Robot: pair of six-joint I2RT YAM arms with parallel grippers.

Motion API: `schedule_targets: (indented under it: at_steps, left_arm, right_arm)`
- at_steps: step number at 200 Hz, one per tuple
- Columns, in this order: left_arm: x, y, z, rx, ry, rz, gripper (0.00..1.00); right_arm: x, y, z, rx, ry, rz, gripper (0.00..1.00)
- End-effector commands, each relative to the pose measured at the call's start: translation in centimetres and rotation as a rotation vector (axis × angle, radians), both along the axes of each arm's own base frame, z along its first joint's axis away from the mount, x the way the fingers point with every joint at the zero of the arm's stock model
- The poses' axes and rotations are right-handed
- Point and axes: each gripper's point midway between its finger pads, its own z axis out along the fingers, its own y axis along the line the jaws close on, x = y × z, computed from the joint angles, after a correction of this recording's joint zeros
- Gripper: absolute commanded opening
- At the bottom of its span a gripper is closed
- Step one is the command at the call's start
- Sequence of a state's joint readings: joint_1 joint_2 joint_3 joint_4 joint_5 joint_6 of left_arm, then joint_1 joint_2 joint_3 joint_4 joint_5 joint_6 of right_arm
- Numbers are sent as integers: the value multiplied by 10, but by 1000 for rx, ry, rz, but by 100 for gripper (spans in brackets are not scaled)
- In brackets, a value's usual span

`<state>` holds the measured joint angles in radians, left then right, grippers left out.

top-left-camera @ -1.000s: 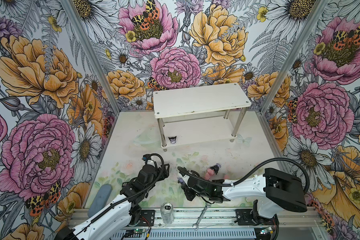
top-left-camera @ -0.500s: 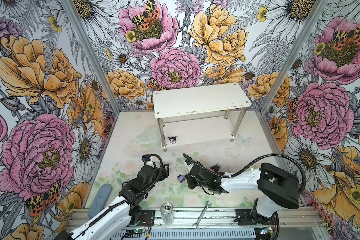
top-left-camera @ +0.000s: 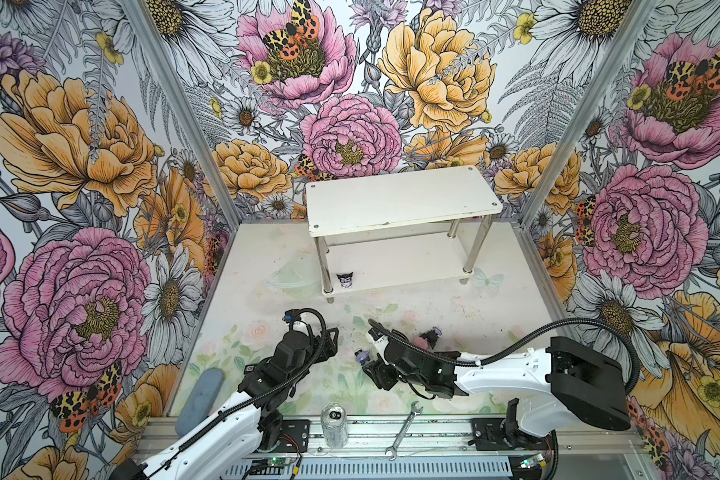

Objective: Place and organize the plastic toys onto the shelf

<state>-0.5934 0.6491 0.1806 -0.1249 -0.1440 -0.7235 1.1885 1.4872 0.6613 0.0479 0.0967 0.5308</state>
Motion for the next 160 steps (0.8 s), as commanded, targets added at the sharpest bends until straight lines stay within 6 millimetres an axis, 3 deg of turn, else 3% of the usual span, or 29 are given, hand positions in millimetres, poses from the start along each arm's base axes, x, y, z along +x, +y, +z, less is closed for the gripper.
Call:
schedule_targets:
  at_steps: [1, 5, 9, 12, 54, 84, 121, 160]
  left_arm:
    - [-2, -1, -4, 3, -5, -11, 85]
    - [-2, -1, -4, 2, -4, -13, 85]
    - [-2, 0, -4, 0, -4, -10, 85]
    - [-2, 0, -3, -1, -6, -10, 85]
    - [-6, 3, 0, -6, -17, -6, 85]
    - [-8, 5, 0, -1, -19, -2, 85]
    - [-7, 6, -2, -1, -16, 1, 85]
    - [-5, 5, -2, 2, -20, -1, 85]
  right_arm:
    - [1, 2, -3, -24, -17, 11, 74]
    - [2, 5, -2, -17, -22, 12, 78]
    - [3, 7, -2, -12, -26, 12, 94]
    - [4, 9, -1, -8, -31, 11, 99]
    - [22, 36, -6, -5, -84, 19, 100]
    - [32, 44, -11, -10, -112, 2, 87]
    - [52, 29, -15, -9, -101, -118, 70]
    - [57, 21, -16, -4, -73, -178, 58]
